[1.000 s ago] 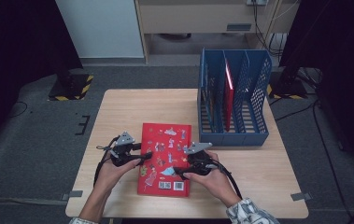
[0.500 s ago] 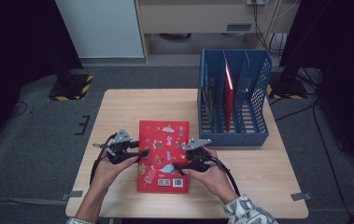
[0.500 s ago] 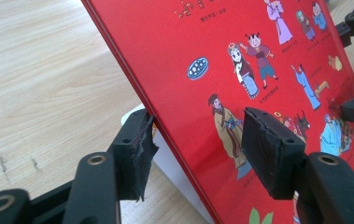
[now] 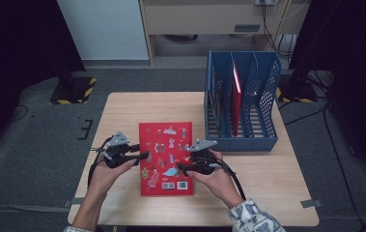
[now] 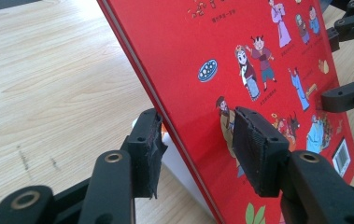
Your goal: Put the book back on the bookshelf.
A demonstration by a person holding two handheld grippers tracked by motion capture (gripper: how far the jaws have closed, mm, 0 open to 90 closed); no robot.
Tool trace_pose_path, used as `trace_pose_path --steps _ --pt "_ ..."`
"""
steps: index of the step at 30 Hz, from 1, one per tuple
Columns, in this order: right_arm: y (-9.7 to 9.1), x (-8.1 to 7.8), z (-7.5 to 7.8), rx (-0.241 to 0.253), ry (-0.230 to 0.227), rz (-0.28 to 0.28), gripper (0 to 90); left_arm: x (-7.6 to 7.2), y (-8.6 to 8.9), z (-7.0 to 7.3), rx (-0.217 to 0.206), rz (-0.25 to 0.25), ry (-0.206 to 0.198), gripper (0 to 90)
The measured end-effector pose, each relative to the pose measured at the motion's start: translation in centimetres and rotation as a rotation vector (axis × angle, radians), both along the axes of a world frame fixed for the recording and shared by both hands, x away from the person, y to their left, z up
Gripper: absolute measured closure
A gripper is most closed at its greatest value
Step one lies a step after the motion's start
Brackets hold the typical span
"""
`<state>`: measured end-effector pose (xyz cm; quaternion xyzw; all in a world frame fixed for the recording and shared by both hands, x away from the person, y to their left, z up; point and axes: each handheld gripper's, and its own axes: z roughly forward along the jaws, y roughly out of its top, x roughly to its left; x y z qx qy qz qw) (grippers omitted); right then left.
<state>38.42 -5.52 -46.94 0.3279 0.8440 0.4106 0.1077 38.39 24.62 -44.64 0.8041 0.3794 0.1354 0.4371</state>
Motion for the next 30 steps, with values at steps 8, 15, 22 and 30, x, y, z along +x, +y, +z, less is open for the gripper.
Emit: trace_pose_path --steps 8,15,22,30 --pt "0.9 0.1 0.6 0.024 0.003 0.007 41.9 -0.3 1.3 0.6 -0.024 0.019 -0.019 55.4" --pt "0.6 0.1 1.7 0.041 0.005 0.020 52.5 -0.6 1.7 1.8 -0.029 0.033 -0.042 60.0" --pt "0.8 0.0 2.8 0.045 -0.017 0.033 58.9 -1.0 2.1 2.9 -0.017 0.046 -0.073 62.8" --pt "1.2 0.1 3.5 0.070 -0.013 0.048 63.2 -1.6 2.8 3.7 -0.038 0.060 -0.090 63.7"
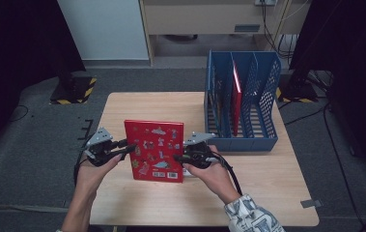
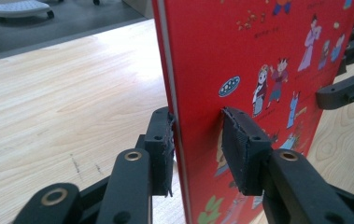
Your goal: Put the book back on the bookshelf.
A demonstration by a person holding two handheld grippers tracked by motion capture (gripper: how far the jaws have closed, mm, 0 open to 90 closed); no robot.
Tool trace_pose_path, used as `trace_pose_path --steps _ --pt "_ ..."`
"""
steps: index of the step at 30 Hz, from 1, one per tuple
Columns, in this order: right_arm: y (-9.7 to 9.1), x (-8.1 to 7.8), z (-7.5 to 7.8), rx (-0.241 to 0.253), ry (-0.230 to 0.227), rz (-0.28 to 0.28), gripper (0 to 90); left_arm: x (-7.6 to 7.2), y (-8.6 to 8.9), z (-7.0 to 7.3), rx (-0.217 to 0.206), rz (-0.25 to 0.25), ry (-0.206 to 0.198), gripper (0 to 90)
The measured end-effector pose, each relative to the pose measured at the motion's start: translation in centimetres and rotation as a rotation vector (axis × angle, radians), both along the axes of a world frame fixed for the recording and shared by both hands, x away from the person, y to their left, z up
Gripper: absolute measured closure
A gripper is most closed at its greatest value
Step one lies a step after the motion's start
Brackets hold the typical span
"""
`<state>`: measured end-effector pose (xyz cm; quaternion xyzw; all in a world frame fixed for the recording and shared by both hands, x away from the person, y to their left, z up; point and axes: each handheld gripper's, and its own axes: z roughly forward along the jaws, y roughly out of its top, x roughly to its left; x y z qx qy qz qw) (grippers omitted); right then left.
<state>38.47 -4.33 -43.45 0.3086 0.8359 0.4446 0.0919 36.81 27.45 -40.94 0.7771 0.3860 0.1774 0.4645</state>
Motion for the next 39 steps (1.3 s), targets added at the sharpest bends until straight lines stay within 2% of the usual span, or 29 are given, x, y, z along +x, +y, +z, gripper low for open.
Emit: trace_pose_path --steps 5,11,18,26,30,34,39 --pt "0.2 0.0 0.4 -0.002 0.004 0.018 64.2 -0.5 0.3 0.6 0.000 -0.001 -0.009 63.9" --pt "0.4 0.0 1.1 0.018 0.005 0.026 64.5 -1.0 0.4 1.8 0.003 0.007 -0.053 64.2" --pt "0.2 0.5 2.5 0.021 -0.031 0.017 64.0 -0.6 0.1 2.6 -0.013 0.003 -0.081 64.2" --pt "-1.0 1.9 3.7 0.006 -0.066 -0.017 63.1 1.4 -1.0 2.6 -0.042 -0.001 -0.081 64.1" --pt "-1.5 2.6 3.9 -0.008 -0.089 -0.045 62.4 2.8 -1.8 2.3 -0.048 0.000 -0.080 63.9" --pt "-2.2 3.8 3.7 -0.034 -0.128 -0.088 61.1 4.7 -2.9 1.9 -0.039 -0.002 -0.068 63.7" --pt "-3.2 4.8 3.2 -0.043 -0.144 -0.128 59.4 6.2 -4.6 1.8 -0.018 -0.006 -0.070 63.3"
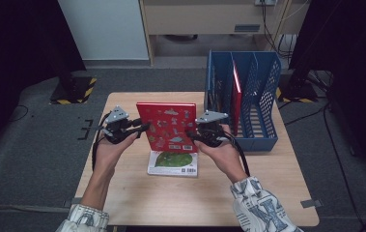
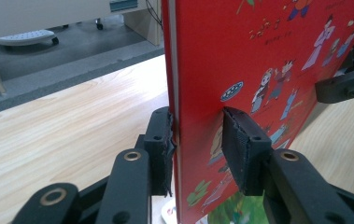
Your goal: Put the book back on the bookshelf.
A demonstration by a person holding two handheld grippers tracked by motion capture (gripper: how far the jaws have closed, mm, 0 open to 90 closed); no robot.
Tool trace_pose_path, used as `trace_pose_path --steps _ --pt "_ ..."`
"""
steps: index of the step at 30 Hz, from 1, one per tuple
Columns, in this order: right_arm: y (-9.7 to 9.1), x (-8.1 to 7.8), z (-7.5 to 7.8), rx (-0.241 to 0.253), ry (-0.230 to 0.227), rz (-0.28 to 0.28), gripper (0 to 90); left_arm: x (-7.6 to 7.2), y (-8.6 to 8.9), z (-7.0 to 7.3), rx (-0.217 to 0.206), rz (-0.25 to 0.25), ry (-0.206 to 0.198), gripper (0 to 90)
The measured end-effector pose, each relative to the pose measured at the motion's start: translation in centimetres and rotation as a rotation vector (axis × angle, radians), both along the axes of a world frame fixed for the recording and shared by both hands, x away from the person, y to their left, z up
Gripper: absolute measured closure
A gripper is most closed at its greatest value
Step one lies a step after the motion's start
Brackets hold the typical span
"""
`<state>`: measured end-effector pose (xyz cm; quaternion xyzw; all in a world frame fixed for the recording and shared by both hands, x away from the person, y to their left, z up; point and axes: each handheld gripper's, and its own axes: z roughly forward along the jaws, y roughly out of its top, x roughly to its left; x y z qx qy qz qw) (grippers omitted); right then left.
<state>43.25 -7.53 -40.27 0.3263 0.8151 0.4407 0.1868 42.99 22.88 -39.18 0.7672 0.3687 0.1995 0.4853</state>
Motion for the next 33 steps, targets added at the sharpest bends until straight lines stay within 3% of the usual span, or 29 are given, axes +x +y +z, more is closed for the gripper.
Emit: trace_pose_path --steps 5,13,24,33 --pt "-0.9 0.3 -0.6 0.002 -0.015 -0.031 58.9 1.0 -1.1 -0.6 0.014 -0.016 -0.004 62.9" --pt "-1.4 -0.3 -1.2 0.016 -0.007 -0.027 60.4 1.1 -1.3 -1.0 0.004 0.002 -0.003 61.8" --pt "-1.0 -2.0 -1.3 0.040 -0.010 0.008 63.1 1.0 -2.0 -1.2 -0.027 -0.026 -0.003 47.3" --pt "-0.5 -2.8 -1.0 0.065 -0.003 0.044 67.1 1.1 -2.3 -1.4 -0.018 -0.048 -0.007 38.5"
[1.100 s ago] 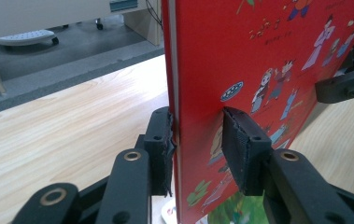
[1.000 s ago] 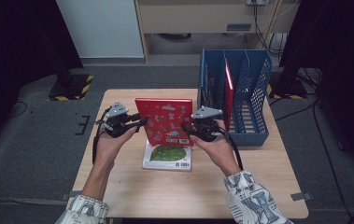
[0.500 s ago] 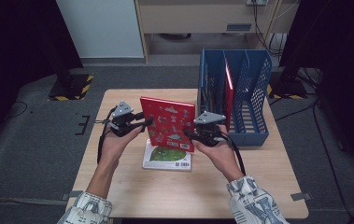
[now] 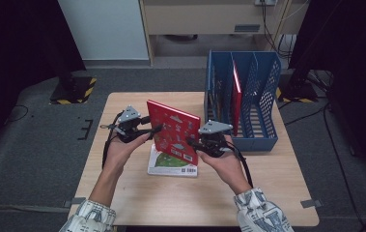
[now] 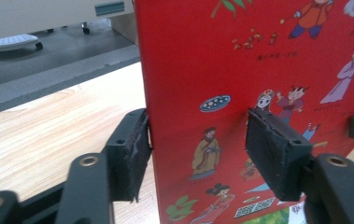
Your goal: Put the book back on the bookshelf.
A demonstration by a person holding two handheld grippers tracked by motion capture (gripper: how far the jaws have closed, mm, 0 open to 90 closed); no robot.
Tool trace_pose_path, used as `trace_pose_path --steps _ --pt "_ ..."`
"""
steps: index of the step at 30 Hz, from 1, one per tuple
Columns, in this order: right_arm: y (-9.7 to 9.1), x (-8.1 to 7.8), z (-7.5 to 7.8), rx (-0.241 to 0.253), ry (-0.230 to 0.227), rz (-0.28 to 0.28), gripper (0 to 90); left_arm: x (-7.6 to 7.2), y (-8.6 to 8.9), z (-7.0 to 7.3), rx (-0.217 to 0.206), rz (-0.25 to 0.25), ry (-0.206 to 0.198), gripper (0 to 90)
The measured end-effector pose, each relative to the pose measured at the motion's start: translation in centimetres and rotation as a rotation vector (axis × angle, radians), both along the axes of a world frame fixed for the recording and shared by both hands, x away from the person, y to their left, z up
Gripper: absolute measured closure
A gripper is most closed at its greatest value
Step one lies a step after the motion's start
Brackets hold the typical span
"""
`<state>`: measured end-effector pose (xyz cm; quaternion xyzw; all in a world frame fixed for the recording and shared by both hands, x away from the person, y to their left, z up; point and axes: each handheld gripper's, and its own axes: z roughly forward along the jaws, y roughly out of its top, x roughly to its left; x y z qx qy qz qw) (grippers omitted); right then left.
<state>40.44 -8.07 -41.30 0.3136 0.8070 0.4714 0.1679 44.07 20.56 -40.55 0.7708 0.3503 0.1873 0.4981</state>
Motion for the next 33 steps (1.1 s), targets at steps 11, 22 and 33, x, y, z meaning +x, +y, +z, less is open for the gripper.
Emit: trace_pose_path --steps 11,22,33 --pt "0.8 -1.0 0.1 0.030 -0.007 0.039 57.0 -0.1 0.0 -0.2 0.000 -0.016 0.002 33.1" --pt "1.3 -1.3 0.5 0.061 -0.032 0.073 46.3 -0.2 -0.2 -0.6 -0.020 -0.024 0.011 27.3" --pt "2.1 -0.9 3.0 0.090 -0.074 0.116 55.2 -0.6 0.3 -0.5 -0.002 -0.043 0.025 27.2"
